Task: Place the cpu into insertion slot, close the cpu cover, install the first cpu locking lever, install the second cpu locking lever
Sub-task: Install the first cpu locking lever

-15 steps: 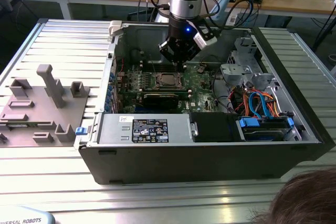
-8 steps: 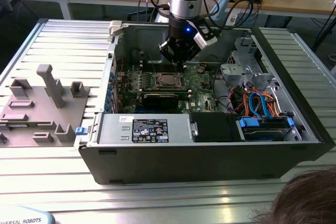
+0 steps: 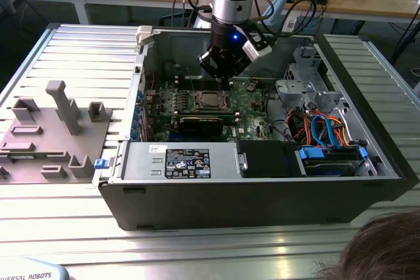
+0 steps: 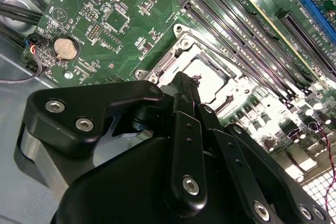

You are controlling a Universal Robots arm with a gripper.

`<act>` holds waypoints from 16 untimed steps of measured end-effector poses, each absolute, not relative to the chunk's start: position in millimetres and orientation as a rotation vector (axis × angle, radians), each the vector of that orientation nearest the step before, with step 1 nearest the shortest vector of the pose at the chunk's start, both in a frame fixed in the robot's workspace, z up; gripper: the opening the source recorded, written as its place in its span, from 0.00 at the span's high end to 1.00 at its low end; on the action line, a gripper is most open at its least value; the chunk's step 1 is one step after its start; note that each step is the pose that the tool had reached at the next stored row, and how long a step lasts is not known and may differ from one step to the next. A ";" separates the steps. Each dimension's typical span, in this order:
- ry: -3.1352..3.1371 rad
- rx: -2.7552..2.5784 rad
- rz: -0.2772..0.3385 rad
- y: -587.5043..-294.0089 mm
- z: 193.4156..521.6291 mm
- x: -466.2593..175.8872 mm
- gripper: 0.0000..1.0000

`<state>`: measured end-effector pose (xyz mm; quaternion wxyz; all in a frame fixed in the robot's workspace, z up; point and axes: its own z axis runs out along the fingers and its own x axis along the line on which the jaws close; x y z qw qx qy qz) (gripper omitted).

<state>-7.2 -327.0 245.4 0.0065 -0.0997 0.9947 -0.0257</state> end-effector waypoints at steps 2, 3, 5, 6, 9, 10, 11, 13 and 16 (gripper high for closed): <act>3.112 -0.315 -0.080 -327.0 245.5 -7.2 0.89; 3.111 -0.317 -0.080 -327.0 245.4 -7.2 0.89; 3.111 -0.323 -0.080 -327.0 245.4 -7.2 0.89; 3.110 -0.324 -0.080 -327.0 245.4 -7.2 0.89; 3.110 -0.332 -0.080 -327.0 245.4 -7.2 0.89; 3.109 -0.334 -0.080 -327.0 245.4 -7.2 0.89; 3.109 -0.336 -0.080 -327.0 245.4 -7.2 0.89; 3.109 -0.340 -0.080 -327.0 245.4 -7.2 0.89; 3.108 -0.346 -0.080 -327.0 245.4 -7.2 0.89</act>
